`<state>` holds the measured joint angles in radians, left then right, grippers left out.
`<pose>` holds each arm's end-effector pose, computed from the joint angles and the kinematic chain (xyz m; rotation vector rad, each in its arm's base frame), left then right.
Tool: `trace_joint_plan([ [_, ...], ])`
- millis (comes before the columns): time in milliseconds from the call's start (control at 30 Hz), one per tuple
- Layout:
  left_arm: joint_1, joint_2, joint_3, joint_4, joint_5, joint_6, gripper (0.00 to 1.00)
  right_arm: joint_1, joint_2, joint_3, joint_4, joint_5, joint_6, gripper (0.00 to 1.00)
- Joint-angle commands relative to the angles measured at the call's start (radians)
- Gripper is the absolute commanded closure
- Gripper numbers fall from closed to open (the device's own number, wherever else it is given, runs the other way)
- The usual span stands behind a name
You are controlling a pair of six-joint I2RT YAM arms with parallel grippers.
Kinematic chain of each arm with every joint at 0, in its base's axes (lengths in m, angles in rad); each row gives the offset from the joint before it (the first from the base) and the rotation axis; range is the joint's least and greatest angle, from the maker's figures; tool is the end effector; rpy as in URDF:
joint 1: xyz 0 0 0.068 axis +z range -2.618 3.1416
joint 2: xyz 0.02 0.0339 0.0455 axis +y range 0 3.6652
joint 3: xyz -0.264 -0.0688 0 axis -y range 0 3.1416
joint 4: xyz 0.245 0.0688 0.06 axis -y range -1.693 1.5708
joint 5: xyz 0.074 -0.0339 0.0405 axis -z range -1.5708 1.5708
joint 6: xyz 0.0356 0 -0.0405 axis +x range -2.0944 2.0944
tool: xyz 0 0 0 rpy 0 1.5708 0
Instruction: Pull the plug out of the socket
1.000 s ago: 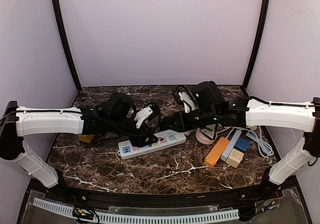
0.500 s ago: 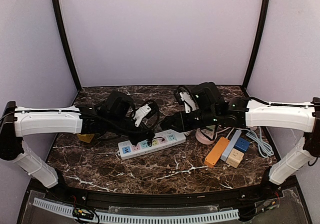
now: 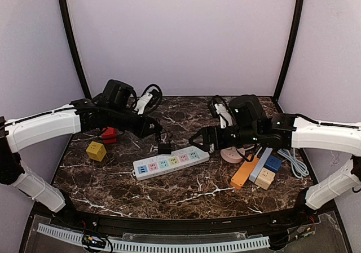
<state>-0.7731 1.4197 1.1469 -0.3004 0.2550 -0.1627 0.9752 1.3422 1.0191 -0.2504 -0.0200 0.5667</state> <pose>0.2253 -0.2323 0.3074 0.8191 2.0815 -0.8036 0.1697 0.2517 0.2903 -0.4765 2.2391 0.8851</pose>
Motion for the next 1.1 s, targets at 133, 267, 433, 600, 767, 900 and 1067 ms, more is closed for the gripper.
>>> trace_joint_plan([
  [133, 0.141, -0.051, 0.019, -0.127, -0.032, 0.041, 0.99, -0.013, -0.082, -0.073, -0.004, 0.082, 0.044, 0.08],
  [267, 0.197, -0.051, -0.006, -0.154, -0.072, 0.07, 0.99, -0.017, -0.114, -0.094, -0.022, 0.139, 0.075, 0.08],
  [433, 0.285, -0.061, -0.056, -0.168, -0.097, 0.083, 0.99, -0.031, -0.172, -0.121, -0.067, 0.229, 0.116, 0.07],
  [600, 0.384, -0.063, -0.102, -0.172, -0.114, 0.112, 0.99, -0.045, -0.23, -0.151, -0.086, 0.274, 0.138, 0.06],
  [767, 0.486, -0.054, -0.139, -0.164, -0.112, 0.129, 0.99, -0.053, -0.271, -0.171, -0.104, 0.301, 0.15, 0.06],
  [900, 0.54, -0.044, -0.152, -0.153, -0.092, 0.135, 0.99, -0.059, -0.287, -0.178, -0.111, 0.31, 0.153, 0.06],
  [1067, 0.59, -0.03, -0.153, -0.153, -0.095, 0.139, 0.99, -0.062, -0.29, -0.177, -0.116, 0.315, 0.155, 0.06],
])
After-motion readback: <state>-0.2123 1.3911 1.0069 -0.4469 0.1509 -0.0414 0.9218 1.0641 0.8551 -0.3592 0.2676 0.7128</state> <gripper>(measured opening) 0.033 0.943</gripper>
